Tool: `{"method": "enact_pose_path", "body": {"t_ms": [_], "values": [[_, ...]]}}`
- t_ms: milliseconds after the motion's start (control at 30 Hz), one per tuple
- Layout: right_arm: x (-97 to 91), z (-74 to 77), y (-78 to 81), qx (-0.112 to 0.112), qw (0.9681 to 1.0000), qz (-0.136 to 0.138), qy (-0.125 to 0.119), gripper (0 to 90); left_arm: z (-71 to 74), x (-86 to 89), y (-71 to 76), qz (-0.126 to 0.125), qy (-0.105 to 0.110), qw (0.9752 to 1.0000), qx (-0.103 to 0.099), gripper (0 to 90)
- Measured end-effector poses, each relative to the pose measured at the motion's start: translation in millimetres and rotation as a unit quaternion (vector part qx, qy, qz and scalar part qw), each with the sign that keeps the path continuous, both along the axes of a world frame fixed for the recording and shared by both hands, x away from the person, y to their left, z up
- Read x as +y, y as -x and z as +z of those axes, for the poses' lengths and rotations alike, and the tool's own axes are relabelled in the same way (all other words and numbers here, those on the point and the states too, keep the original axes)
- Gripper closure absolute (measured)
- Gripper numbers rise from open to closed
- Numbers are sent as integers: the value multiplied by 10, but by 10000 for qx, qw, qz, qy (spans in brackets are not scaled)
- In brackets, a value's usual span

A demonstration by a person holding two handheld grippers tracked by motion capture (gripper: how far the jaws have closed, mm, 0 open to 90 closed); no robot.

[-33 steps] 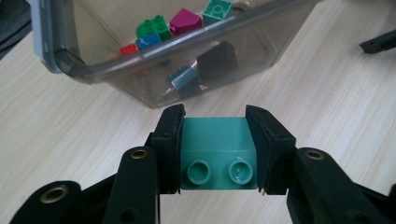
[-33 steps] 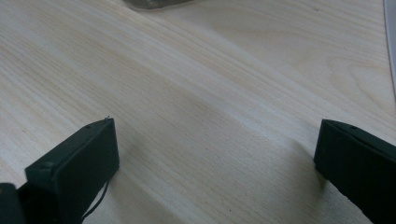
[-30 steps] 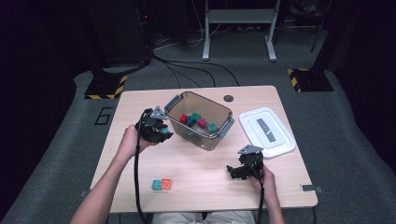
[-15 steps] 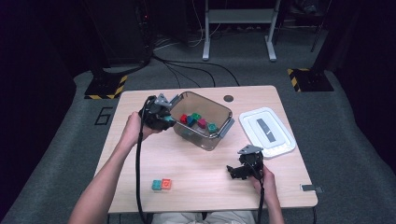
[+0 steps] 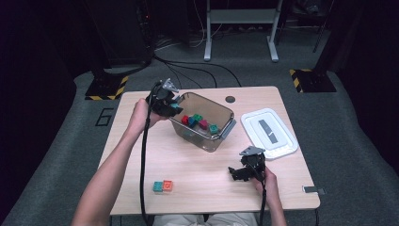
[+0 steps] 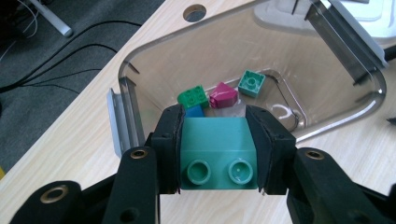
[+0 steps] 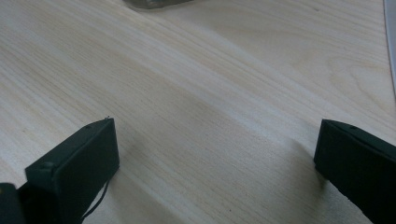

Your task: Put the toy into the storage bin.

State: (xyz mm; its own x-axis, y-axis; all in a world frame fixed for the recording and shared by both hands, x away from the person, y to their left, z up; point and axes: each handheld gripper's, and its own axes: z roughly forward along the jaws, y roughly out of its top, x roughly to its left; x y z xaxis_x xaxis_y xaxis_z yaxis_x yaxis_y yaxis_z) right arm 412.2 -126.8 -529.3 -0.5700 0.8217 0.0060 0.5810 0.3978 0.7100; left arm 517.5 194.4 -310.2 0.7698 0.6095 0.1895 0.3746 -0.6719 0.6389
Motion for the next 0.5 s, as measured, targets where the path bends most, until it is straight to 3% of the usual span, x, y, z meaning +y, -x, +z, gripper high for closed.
{"method": "enact_pose_path", "body": {"t_ms": [233,500], "values": [[0,0,0,-1,10000,1,0,0,0,-186,-139,-23,-39,10000,27,588],[1,0,0,-1,10000,-11,-7,0,-144,-340,-332,62,-149,9995,254,587]]}}
